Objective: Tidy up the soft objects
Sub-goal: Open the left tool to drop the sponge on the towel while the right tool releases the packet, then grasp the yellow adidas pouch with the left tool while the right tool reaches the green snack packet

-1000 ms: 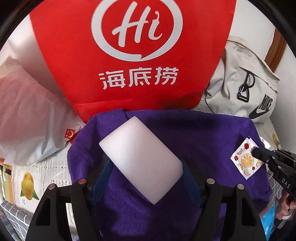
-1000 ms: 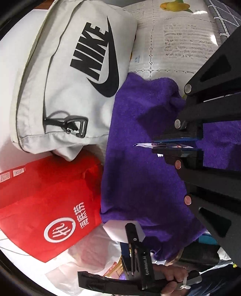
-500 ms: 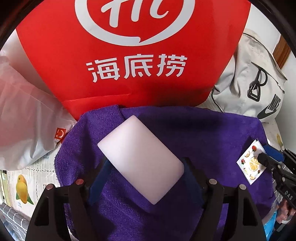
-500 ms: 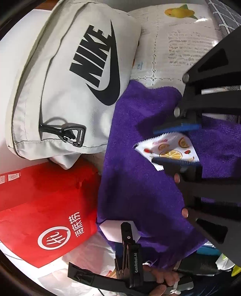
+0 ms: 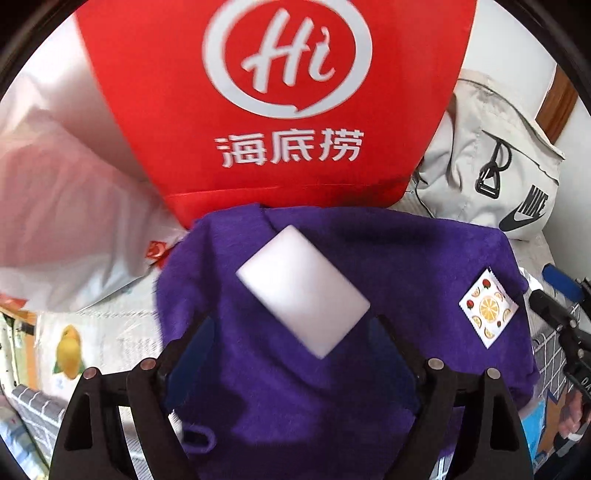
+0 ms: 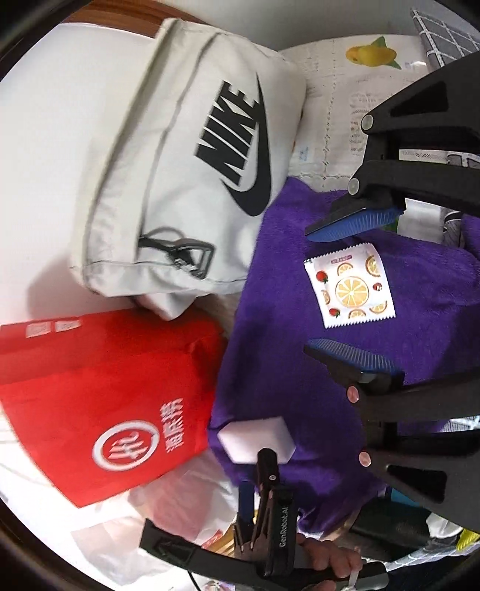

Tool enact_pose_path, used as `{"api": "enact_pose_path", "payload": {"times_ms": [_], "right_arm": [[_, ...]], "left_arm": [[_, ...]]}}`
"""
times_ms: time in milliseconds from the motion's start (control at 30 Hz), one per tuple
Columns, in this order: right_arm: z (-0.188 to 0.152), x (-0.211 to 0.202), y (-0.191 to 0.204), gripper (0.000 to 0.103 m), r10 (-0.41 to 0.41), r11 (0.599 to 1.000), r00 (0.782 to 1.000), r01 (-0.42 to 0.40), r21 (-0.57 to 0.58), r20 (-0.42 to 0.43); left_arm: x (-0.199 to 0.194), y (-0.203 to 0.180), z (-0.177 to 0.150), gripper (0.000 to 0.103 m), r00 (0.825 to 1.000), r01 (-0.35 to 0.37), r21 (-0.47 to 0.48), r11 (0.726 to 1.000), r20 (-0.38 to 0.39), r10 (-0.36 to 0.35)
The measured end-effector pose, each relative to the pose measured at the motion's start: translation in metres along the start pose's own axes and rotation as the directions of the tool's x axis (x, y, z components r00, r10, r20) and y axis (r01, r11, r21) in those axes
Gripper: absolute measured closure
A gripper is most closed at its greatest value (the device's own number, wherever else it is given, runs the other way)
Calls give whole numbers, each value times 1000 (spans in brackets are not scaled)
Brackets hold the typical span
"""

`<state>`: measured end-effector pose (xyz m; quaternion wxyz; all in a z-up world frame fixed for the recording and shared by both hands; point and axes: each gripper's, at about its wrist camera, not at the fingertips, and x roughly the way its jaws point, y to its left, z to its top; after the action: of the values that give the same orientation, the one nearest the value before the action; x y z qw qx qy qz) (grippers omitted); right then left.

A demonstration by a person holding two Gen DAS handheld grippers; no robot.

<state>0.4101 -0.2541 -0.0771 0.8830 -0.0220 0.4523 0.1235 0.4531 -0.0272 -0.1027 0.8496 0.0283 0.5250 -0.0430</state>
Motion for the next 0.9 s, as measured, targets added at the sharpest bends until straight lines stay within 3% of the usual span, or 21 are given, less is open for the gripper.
{"api": "enact_pose_path", "payload": {"times_ms": [300,700,900], "right_arm": [[-6,-66,25,46,-2,999,997,5,-39,72],[-75,-140,64,42,45,999,995,-44,-7,89],[-110,-165,75,37,81,996,991,-85,35,105]], "left_arm": [[-66,23,-44,17,999,-20,-38,999,48,22],[-144,25,-141,18,995,8,-48,999,95,-3],[-161,24,-190,17,994,37,-69,997,101,-30]]}}
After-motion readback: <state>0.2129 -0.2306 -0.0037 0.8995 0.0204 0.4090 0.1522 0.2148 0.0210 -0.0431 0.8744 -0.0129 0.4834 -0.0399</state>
